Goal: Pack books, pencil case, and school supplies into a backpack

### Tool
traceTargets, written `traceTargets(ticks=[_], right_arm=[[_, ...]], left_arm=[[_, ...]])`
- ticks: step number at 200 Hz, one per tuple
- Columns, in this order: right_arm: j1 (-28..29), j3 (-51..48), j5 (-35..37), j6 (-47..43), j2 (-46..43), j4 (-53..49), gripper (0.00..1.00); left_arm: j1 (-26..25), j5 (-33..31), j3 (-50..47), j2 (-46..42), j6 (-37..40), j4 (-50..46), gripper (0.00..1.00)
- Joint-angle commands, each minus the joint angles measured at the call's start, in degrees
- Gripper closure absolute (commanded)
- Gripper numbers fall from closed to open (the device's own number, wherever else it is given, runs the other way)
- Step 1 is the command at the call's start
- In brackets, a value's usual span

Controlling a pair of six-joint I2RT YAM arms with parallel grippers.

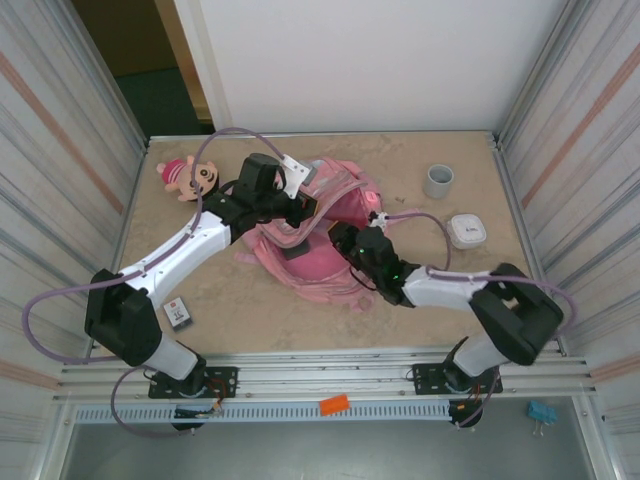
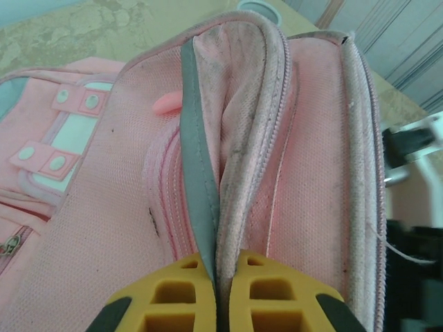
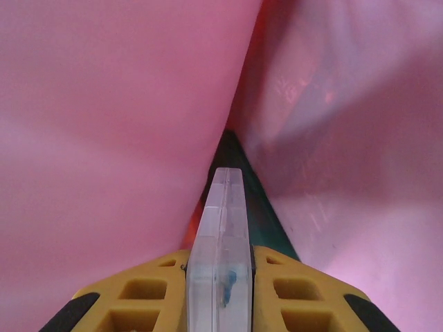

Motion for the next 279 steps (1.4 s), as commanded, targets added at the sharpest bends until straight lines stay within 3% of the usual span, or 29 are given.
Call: traceTargets(ticks=[1,64,134,193,231,279], right_arm=[[1.7,4.2,7.9,3.6,6.5,11.2,0.85],[2.5,15.4,8.6,7.0,22.8,7.7,0.78],[3.1,12.5,18.6,4.5,21.1,6.0,0.78],[1.7,16.4,17.4,4.1,23.8,3.5,0.76],[2.2,15.7,16.0,4.3,22.8,2.2,0.64],[1.9,8.9,14.4,2.8,12.6,-6.0,0.37]], left_arm=[[0.4,4.3,3.0,-2.4,-1.9,7.3,1.00],[0.7,5.9,2.5,-2.4,-2.5,7.8,1.00],[0.9,5.2,1.6,-2.5,-2.5,8.9,1.00],[0.9,5.3,1.5,-2.1,-2.6,8.9,1.00],[0.9,4.3,1.2,-2.3,-2.0,8.6,1.00],[1.0,3.3,0.5,-2.7,-1.7,8.8,1.00]])
